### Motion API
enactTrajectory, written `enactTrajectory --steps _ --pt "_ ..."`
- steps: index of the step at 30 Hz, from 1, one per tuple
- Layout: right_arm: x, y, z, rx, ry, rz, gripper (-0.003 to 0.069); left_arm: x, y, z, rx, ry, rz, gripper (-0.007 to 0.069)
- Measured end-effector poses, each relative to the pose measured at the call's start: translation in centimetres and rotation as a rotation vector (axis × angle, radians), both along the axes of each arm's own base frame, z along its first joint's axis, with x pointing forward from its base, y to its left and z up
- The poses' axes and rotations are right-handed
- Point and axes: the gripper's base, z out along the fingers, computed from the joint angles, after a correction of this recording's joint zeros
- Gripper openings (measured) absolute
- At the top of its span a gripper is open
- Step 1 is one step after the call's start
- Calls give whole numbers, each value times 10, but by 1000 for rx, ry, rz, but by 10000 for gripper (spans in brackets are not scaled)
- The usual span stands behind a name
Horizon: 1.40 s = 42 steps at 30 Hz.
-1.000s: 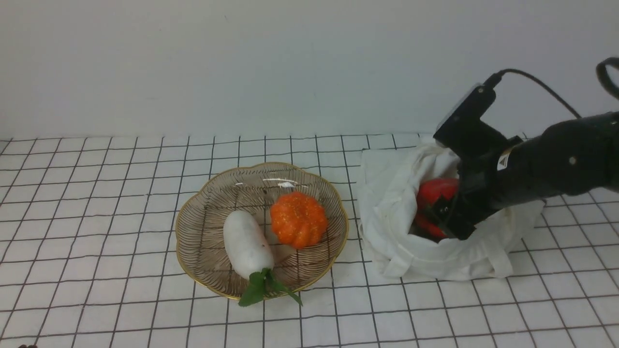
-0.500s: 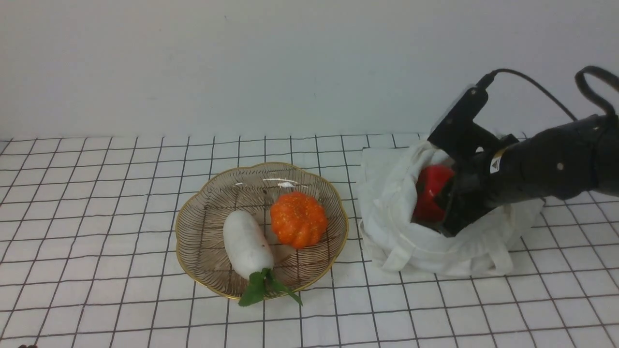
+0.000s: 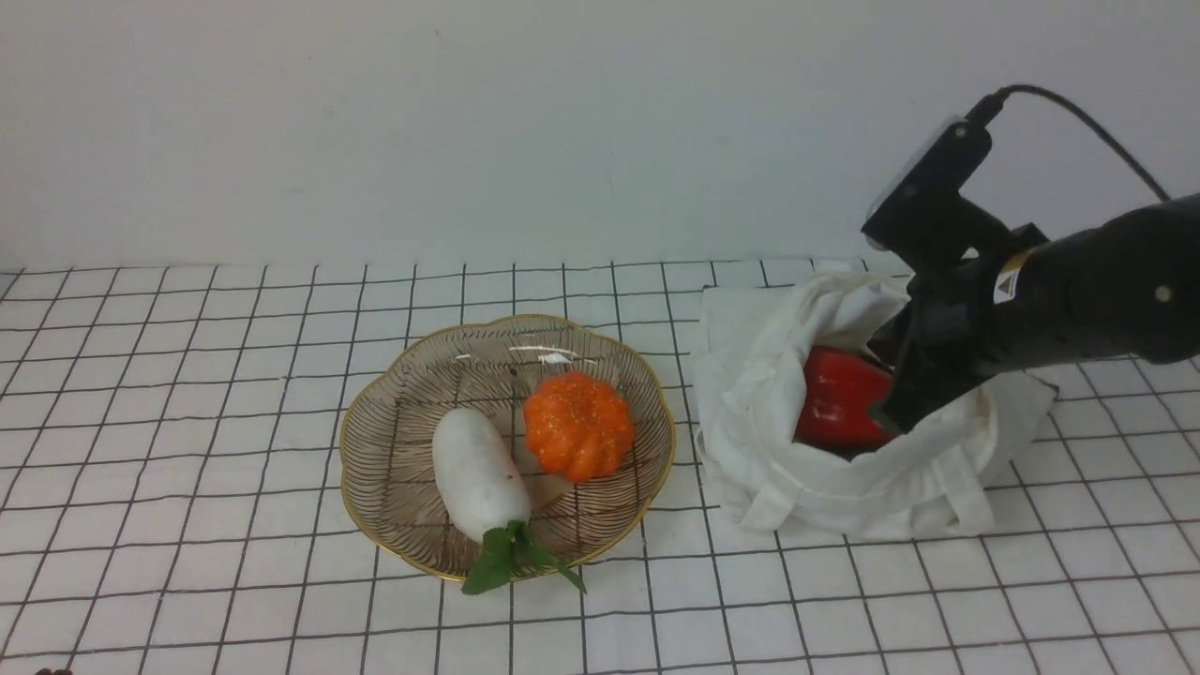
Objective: Take vegetables from bag on white checkered tablecloth place on plate.
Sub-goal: 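Reach for the red bell pepper in the white bag with the right gripper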
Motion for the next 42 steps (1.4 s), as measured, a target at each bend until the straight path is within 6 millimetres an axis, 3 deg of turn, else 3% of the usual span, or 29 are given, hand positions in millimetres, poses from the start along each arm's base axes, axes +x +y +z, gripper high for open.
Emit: enactTrajectory --steps 4,10,12,13,14,20,30,35,38,40,42 --pt "4 2 -6 12 -5 -6 90 0 0 0 0 0 0 -8" --pt "15 5 -27 7 4 -9 401 0 0 0 0 0 0 -8" --pt "18 6 -39 -2 31 -9 538 0 0 0 0 0 0 -8" --pt "18 6 -39 -2 31 -9 548 0 0 0 0 0 0 -8" --pt "20 6 -45 -7 47 -10 619 0 0 0 0 0 0 -8" --pt "24 8 -61 -11 74 -16 689 0 0 0 0 0 0 -8" --pt "35 11 -79 0 27 -19 683 0 0 0 0 0 0 -8" --pt "37 11 -82 -2 16 -15 575 0 0 0 0 0 0 -8" --pt "36 11 -82 -15 28 -7 360 0 0 0 0 0 0 -8" --pt "33 10 -84 -45 59 9 165 0 0 0 0 0 0 -8" --pt "29 8 -83 -75 97 18 48 0 0 0 0 0 0 -8"
